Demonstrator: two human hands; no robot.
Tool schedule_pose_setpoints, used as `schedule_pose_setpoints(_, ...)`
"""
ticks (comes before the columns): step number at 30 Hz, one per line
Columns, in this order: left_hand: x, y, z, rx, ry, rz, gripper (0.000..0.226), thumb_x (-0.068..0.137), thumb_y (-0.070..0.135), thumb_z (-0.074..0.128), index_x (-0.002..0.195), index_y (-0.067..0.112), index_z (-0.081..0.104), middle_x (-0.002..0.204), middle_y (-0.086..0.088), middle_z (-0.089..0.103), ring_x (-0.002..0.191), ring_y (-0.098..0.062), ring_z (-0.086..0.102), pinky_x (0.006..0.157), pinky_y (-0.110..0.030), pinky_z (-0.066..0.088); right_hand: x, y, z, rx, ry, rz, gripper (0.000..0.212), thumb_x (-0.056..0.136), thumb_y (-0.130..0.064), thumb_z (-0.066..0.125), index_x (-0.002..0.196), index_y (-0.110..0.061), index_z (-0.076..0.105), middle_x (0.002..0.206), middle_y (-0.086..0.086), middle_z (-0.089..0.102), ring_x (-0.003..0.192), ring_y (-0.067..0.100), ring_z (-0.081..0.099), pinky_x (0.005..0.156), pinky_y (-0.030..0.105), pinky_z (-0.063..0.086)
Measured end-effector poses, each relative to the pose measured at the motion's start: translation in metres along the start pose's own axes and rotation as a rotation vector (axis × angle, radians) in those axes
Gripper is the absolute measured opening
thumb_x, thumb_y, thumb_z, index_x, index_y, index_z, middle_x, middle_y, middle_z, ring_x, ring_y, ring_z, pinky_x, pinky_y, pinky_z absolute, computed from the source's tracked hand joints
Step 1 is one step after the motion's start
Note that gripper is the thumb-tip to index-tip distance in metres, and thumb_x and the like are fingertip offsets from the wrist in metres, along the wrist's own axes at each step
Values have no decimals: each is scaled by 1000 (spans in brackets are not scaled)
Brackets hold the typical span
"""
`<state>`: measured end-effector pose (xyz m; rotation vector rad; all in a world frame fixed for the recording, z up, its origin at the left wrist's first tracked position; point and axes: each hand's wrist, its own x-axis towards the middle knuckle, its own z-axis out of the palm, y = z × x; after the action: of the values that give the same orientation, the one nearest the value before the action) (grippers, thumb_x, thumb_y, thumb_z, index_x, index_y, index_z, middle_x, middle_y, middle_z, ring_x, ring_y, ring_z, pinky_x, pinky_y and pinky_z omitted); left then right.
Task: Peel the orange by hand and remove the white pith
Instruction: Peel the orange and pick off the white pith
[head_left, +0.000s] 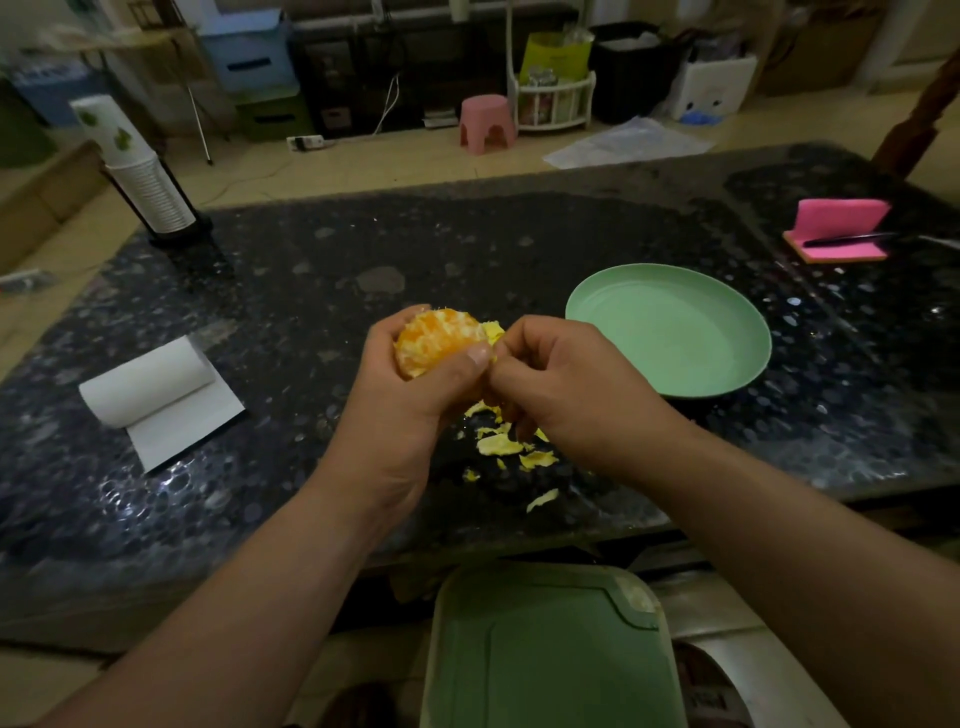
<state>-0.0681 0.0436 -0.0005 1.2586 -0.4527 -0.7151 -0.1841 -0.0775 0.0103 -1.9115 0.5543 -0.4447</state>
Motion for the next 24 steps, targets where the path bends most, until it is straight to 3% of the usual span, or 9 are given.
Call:
schedule_pose_setpoints(2, 0, 0, 1, -6, 2, -21, 69, 73, 23, 83, 136, 17, 56, 121, -11, 71, 100, -21, 75, 81, -32, 61, 0, 0, -1, 29, -9, 4, 17, 100, -23, 68, 86, -15, 68, 70, 0, 69, 62, 14, 65, 64, 42, 61)
schedule_pose_setpoints(5, 1, 1, 2, -53, 13, -63, 64, 75, 25, 81, 133, 10, 58, 113, -10, 74, 95, -21, 75, 82, -34, 62, 2, 0, -1, 110, -26, 24, 16, 99, -20, 68, 86, -10, 68, 72, 4, 70, 63, 19, 62, 64, 47, 58)
schedule_pose_setpoints(10, 3, 3, 1, -160, 1, -147, 52, 97, 15, 69, 143, -2, 52, 115, -15, 72, 95, -23, 72, 88, -38, 63, 3, 0, -1, 286, -102, 102, 13, 102, -18, 64, 92, -10, 69, 82, 8, 74, 72, 24, 62, 67, 43, 51)
schedule_pose_setpoints(13, 3, 3, 0, -124, 26, -126, 54, 93, 16, 72, 142, 3, 54, 120, -15, 73, 99, -23, 74, 92, -42, 63, 2, -1, -2, 169, -106, 103, 22, 102, -32, 69, 97, -11, 69, 86, 3, 77, 70, 16, 67, 66, 37, 59)
schedule_pose_setpoints(17, 1, 5, 1, -82, 31, -84, 68, 78, 25, 80, 139, 9, 55, 129, -16, 70, 105, -25, 75, 92, -45, 62, 1, -2, -2, 8, -77, 76, 21, 102, -35, 68, 93, -16, 70, 88, 0, 79, 70, 10, 72, 66, 34, 62)
schedule_pose_setpoints(24, 1, 6, 1, 58, -20, -94, 56, 82, 26, 82, 132, 16, 58, 114, -6, 76, 92, -16, 77, 78, -29, 62, 0, -2, -2, -6, -19, 25, 17, 100, -27, 69, 90, -13, 69, 84, 13, 75, 77, 36, 73, 70, 57, 63)
